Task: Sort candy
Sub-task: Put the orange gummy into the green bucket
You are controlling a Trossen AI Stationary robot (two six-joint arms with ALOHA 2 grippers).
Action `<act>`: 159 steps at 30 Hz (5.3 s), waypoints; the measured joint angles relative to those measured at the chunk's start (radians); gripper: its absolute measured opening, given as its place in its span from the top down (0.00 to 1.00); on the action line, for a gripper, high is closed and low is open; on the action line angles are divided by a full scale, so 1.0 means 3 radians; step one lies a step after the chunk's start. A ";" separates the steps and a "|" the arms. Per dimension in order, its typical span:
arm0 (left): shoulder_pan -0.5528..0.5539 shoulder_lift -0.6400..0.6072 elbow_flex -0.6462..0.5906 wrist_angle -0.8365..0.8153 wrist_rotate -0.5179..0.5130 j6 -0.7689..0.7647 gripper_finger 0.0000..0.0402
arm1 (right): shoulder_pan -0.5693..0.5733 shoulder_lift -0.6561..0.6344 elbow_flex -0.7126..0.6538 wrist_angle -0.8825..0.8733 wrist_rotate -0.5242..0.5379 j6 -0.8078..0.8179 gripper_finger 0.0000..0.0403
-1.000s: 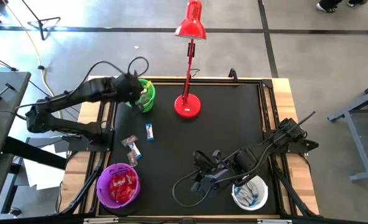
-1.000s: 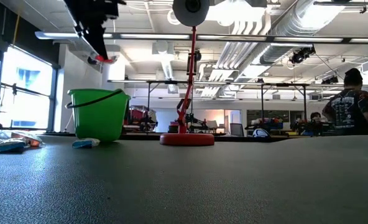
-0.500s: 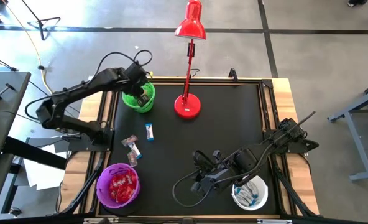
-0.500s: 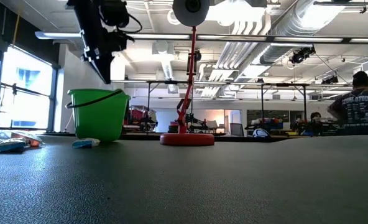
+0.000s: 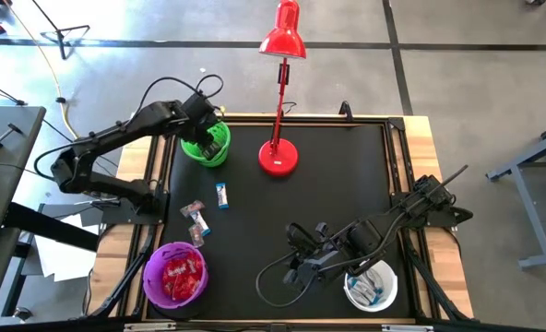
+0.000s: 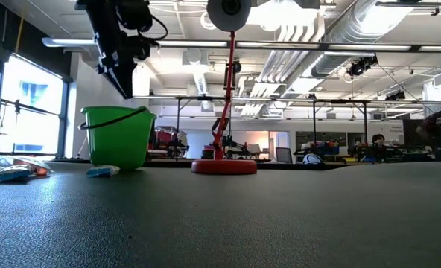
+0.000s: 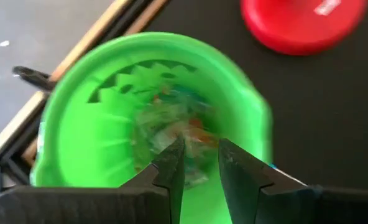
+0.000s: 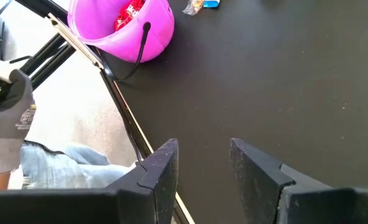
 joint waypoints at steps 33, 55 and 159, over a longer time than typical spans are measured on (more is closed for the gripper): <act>-0.2228 -0.1108 -0.1663 -0.0288 0.0209 -0.2188 0.79 | 0.0001 0.0000 -0.0001 -0.0001 0.0001 0.0000 0.65; -0.2287 -0.1083 -0.2391 0.0428 0.0078 -0.2879 0.77 | 0.0000 0.0000 -0.0001 -0.0001 0.0001 0.0000 0.65; -0.1993 -0.0595 -0.0583 -0.0833 -0.1422 -0.1696 0.95 | 0.0000 0.0000 -0.0001 0.0000 0.0000 0.0001 0.65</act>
